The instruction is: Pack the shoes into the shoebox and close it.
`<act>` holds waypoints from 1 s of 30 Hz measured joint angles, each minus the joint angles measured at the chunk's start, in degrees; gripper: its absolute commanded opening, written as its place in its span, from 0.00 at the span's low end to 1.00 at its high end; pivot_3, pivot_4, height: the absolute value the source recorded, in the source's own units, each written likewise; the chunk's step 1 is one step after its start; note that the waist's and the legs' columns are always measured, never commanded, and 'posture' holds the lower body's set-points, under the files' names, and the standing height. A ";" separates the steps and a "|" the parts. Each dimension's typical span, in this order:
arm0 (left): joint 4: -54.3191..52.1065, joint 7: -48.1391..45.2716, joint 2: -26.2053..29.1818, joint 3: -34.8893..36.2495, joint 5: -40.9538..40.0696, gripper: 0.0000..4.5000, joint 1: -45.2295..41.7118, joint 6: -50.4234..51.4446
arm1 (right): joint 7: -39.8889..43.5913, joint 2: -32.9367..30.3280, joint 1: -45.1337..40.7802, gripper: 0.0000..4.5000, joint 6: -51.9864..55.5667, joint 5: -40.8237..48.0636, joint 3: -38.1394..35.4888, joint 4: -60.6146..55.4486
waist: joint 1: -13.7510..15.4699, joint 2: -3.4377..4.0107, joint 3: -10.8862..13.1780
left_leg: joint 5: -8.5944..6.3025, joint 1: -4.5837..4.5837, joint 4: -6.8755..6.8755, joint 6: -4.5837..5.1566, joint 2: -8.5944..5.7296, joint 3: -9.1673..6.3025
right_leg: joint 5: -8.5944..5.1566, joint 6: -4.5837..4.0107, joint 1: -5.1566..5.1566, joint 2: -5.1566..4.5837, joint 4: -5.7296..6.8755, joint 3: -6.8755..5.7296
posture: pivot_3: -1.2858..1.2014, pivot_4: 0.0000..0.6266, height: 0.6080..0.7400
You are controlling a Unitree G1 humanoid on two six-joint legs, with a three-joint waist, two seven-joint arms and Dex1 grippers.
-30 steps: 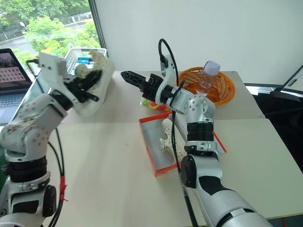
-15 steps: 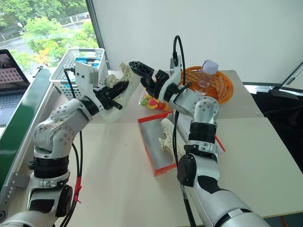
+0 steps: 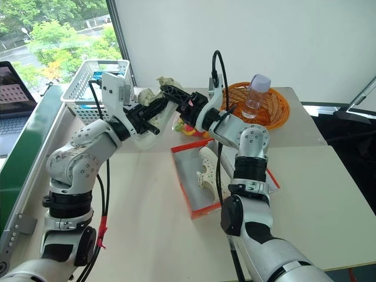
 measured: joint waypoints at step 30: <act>-9.12 -11.18 17.98 8.05 -8.29 0.94 11.22 7.23 | 44.16 -37.93 -9.09 0.16 5.60 -12.48 31.31 7.12 | 0.34 0.43 0.27 | -0.03 -0.16 0.03 0.05 -0.06 -0.07 | -0.01 0.07 -0.02 -0.01 -0.24 -0.03 | 0.52 0.24 1.00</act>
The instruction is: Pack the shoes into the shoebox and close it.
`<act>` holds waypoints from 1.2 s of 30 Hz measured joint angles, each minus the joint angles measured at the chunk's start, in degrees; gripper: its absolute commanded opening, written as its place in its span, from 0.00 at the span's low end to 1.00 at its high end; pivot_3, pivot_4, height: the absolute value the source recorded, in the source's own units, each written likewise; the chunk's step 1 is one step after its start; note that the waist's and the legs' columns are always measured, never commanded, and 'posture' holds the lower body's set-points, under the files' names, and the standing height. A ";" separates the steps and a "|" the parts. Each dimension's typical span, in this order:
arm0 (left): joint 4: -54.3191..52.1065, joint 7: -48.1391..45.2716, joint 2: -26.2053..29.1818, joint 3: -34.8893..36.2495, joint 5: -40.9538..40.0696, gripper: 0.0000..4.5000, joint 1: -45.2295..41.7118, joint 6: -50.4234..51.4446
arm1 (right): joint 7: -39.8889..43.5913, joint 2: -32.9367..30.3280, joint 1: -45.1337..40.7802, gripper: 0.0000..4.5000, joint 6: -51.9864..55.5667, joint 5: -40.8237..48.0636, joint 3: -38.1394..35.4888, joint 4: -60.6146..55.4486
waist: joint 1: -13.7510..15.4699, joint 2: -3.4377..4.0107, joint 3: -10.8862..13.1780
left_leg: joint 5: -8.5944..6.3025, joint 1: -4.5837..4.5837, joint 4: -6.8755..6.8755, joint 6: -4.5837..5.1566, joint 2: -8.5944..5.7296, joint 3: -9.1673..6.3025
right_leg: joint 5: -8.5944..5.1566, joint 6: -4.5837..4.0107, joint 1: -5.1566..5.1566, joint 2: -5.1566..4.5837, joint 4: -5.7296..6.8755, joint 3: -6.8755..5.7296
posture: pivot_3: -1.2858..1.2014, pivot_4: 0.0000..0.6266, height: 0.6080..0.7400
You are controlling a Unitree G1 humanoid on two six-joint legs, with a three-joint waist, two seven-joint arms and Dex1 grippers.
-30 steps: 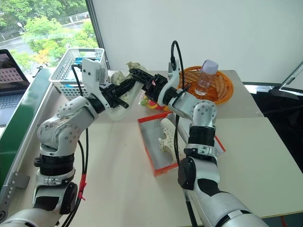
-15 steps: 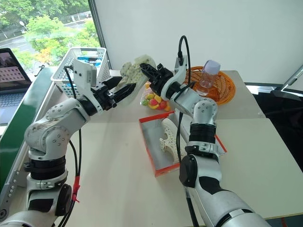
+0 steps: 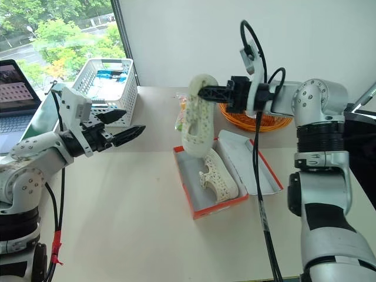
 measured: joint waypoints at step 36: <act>-13.48 13.07 -1.90 5.36 -1.10 0.94 10.88 0.63 | 19.88 17.63 -1.83 0.16 -38.40 -41.52 18.15 38.73 | 0.13 0.00 0.00 | 0.00 0.24 0.13 -0.04 -0.04 -0.01 | 0.02 0.00 0.18 -0.01 0.23 0.04 | 0.52 0.24 1.00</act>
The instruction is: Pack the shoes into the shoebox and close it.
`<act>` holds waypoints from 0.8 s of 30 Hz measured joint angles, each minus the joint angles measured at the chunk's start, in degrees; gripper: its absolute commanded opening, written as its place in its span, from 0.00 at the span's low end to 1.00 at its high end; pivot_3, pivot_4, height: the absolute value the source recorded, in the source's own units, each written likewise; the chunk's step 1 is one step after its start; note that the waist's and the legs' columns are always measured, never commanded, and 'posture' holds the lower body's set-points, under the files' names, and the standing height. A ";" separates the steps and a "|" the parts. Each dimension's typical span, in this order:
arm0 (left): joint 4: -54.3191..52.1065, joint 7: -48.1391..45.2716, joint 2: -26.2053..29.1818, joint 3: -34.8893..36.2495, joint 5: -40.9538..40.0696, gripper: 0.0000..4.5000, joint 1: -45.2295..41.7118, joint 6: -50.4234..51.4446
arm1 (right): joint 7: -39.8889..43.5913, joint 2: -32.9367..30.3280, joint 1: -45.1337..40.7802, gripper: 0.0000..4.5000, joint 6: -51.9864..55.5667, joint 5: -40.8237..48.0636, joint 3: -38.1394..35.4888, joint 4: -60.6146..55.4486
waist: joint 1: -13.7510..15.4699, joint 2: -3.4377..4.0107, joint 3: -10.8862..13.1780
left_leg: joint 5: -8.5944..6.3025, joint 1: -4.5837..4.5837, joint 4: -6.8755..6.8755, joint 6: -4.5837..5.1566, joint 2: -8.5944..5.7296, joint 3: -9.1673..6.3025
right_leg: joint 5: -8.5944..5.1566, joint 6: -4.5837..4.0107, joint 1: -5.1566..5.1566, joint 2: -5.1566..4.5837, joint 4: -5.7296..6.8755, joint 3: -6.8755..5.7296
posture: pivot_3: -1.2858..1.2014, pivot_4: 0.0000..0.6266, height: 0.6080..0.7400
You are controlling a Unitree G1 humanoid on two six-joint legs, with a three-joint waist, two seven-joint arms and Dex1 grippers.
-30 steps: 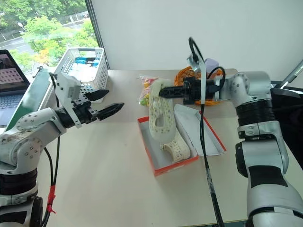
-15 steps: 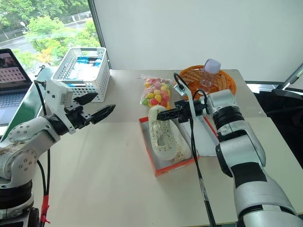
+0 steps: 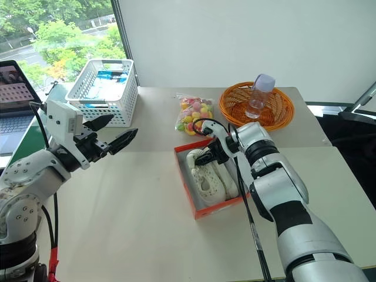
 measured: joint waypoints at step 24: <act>-2.37 2.98 -0.14 -0.95 -0.07 0.94 0.50 -0.08 | -8.20 6.99 2.23 0.99 -1.21 -8.29 -1.67 -2.30 | -0.04 -0.19 -0.21 | 0.06 0.96 -0.04 -0.13 -0.02 0.02 | -0.06 -0.06 0.82 -0.02 0.04 0.03 | 0.52 0.24 1.00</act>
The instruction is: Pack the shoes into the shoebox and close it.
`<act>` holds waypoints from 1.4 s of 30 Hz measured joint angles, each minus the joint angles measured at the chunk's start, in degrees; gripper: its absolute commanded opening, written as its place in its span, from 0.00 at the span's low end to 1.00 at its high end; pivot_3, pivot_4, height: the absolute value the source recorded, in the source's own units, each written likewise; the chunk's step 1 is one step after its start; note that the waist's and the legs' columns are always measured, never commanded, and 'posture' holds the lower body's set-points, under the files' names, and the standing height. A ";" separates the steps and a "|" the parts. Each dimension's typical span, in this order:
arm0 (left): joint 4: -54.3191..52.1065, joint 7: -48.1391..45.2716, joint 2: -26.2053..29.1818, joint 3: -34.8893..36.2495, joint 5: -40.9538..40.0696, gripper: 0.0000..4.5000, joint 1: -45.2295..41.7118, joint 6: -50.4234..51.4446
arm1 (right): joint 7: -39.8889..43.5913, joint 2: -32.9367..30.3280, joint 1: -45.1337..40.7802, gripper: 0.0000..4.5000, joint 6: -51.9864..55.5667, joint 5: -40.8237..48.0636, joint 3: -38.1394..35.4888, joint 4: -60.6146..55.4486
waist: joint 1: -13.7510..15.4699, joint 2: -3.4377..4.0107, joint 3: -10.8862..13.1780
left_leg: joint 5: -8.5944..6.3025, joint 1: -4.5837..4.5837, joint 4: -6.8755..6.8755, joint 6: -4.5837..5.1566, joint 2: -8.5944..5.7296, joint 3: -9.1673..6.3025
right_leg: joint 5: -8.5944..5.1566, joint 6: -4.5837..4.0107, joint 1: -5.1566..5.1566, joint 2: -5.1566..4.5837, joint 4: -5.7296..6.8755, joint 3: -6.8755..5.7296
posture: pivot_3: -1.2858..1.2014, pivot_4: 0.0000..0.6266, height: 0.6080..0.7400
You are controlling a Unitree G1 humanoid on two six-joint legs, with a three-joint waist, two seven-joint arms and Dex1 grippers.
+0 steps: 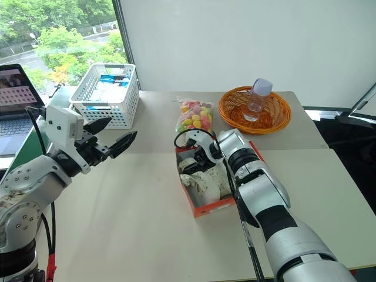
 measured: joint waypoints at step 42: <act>24.93 -40.79 8.86 -27.79 14.25 0.94 -16.88 -14.07 | -4.19 -41.36 74.56 0.01 59.00 38.93 -45.09 -107.66 | 1.18 0.10 0.10 | -0.12 -0.78 0.02 0.20 -0.17 -0.21 | -0.42 0.58 -0.62 -0.05 -0.16 0.04 | 0.52 0.24 1.00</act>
